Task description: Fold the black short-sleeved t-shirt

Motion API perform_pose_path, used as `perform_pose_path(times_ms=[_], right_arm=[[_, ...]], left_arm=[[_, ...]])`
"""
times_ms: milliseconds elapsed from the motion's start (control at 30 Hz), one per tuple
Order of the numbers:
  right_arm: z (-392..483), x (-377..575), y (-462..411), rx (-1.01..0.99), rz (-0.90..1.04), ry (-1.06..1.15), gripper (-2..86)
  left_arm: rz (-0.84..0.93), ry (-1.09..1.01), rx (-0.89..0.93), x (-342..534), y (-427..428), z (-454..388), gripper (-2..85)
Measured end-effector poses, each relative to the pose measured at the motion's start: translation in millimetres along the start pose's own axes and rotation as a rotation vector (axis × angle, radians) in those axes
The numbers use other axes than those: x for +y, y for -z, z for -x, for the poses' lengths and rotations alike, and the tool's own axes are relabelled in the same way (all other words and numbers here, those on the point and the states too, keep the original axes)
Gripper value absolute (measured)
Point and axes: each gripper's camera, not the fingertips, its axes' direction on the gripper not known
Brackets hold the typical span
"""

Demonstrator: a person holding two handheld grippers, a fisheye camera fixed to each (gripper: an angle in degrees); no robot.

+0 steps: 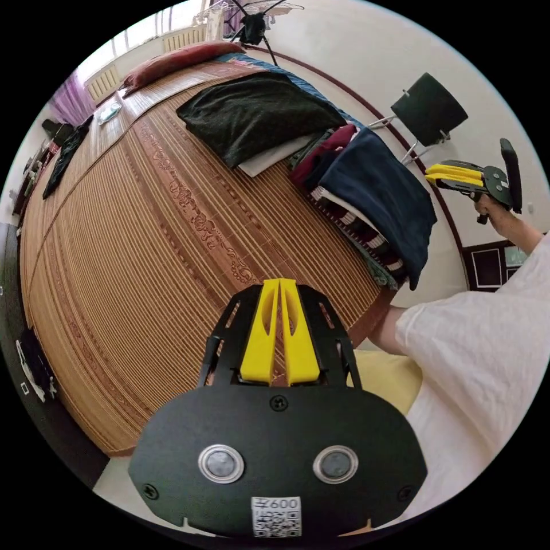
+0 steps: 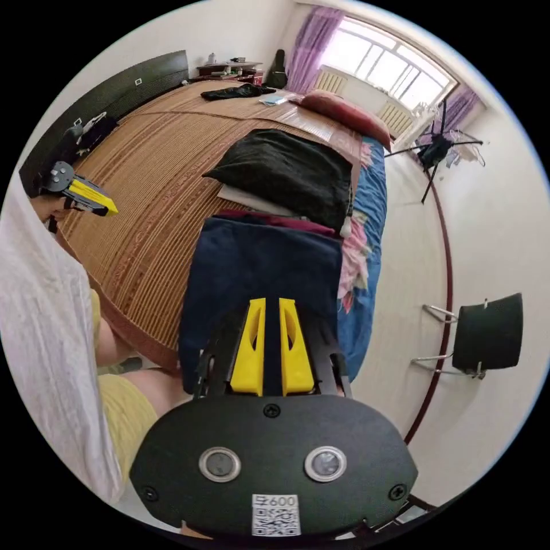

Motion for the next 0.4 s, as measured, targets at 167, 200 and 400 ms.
perform_pose_path(times_ms=[167, 200, 400], right_arm=[[51.8, 28.5, -21.0, 0.132, 0.059, -0.043, -0.1], [51.9, 28.1, -26.5, 0.136, 0.070, -0.041, 0.0], [-9.4, 27.3, -110.9, 0.093, 0.229, -0.307, 0.7]], left_arm=[[0.045, -0.105, 0.115, 29.8, -35.7, 33.8, 0.1], [0.052, -0.114, 0.101, 41.8, -43.4, 42.7, 0.1], [0.119, -0.031, -0.027, 127.2, -100.8, 83.3, 0.1]])
